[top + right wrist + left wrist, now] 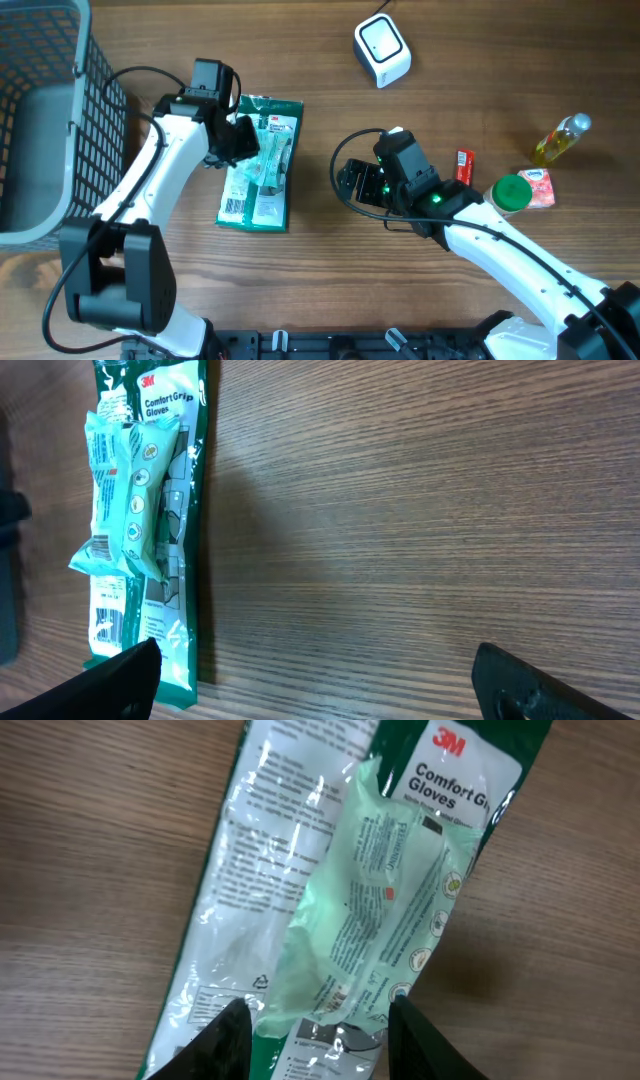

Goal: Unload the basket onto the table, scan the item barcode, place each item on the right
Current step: 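Move the left gripper over the green gloves pack and lower it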

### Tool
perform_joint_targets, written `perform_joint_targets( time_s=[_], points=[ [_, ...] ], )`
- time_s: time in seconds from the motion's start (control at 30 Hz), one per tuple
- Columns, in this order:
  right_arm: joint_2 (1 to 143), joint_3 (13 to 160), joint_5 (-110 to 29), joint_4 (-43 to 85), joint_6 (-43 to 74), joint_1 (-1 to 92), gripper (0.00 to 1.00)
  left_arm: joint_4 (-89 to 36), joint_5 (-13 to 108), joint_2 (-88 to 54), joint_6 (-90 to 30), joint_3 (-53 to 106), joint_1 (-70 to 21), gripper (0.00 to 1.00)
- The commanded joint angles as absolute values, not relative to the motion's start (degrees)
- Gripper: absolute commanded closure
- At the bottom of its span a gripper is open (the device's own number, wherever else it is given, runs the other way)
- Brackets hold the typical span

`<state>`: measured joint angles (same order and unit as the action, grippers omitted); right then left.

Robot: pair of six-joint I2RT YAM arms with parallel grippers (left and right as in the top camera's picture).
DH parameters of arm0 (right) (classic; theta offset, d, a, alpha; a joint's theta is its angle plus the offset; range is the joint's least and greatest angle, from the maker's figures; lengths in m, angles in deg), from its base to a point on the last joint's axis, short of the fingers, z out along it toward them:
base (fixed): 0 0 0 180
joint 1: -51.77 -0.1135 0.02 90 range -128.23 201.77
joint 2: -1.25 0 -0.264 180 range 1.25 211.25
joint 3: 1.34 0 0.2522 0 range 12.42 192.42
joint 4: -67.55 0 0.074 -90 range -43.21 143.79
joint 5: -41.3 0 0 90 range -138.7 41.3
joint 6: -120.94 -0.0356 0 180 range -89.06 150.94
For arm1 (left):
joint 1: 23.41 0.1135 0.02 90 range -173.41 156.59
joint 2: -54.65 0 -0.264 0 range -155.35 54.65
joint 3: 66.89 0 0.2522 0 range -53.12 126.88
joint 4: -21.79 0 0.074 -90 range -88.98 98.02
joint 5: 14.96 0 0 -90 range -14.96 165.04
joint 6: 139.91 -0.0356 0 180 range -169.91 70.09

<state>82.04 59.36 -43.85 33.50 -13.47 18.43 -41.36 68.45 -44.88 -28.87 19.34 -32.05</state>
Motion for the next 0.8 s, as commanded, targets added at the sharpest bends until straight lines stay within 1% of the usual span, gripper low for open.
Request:
perform_joint_targets(
  time_s=[0.0,0.17,0.27,0.5,0.77],
  points=[
    [82.9,58.8,-44.9,33.6,-14.2,18.2,0.00,-38.7,66.3,-45.6,-30.2,16.6,-32.3,0.63],
    [82.9,58.8,-44.9,33.6,-14.2,18.2,0.00,-36.4,64.6,-45.6,-30.2,13.8,-32.3,0.58],
    [82.9,58.8,-44.9,33.6,-14.2,18.2,0.00,-33.2,62.7,-45.6,-30.2,11.1,-32.3,0.53],
    [82.9,58.8,-44.9,33.6,-14.2,18.2,0.00,-25.9,62.4,-45.6,-30.2,5.1,-32.3,0.52],
    [82.9,58.8,-44.9,33.6,-14.2,18.2,0.00,-23.1,62.4,-45.6,-30.2,3.4,-32.3,0.51]
  ],
)
